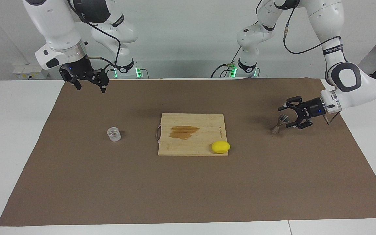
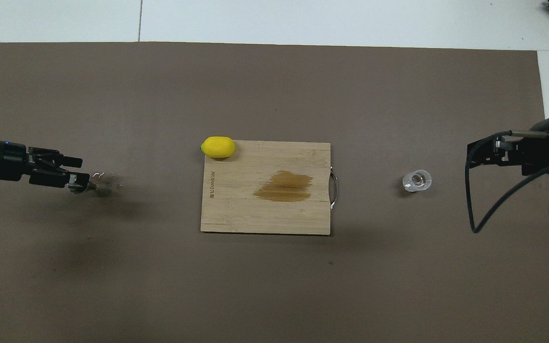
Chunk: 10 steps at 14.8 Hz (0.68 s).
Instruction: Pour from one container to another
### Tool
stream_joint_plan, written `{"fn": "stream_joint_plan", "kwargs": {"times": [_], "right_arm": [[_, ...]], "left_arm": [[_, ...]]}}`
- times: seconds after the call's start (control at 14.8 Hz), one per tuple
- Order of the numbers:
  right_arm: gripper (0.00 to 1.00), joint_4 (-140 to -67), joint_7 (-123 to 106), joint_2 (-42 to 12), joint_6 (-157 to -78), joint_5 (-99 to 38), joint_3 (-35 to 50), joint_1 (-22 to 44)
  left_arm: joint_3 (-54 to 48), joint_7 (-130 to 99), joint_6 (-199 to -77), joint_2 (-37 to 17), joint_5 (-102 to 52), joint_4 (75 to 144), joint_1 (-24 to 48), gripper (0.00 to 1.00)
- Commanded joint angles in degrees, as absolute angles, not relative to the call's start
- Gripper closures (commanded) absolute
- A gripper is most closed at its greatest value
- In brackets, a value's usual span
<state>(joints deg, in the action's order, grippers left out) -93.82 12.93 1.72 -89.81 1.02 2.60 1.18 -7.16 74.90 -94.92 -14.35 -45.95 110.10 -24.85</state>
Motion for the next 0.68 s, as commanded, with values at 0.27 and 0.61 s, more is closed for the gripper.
{"fn": "stream_joint_plan", "kwargs": {"times": [0.27, 0.61], "right_arm": [[0.00, -93.5, 13.2, 1.8, -89.0, 0.0, 2.3, 1.2], [0.00, -93.5, 13.2, 1.8, -89.0, 0.0, 2.3, 1.2]], "left_arm": [[-7.5, 91.9, -93.0, -15.8, -54.4, 113.5, -29.3, 0.00], [-7.5, 115.6, -91.1, -16.3, -56.0, 115.4, -30.2, 0.00]]}}
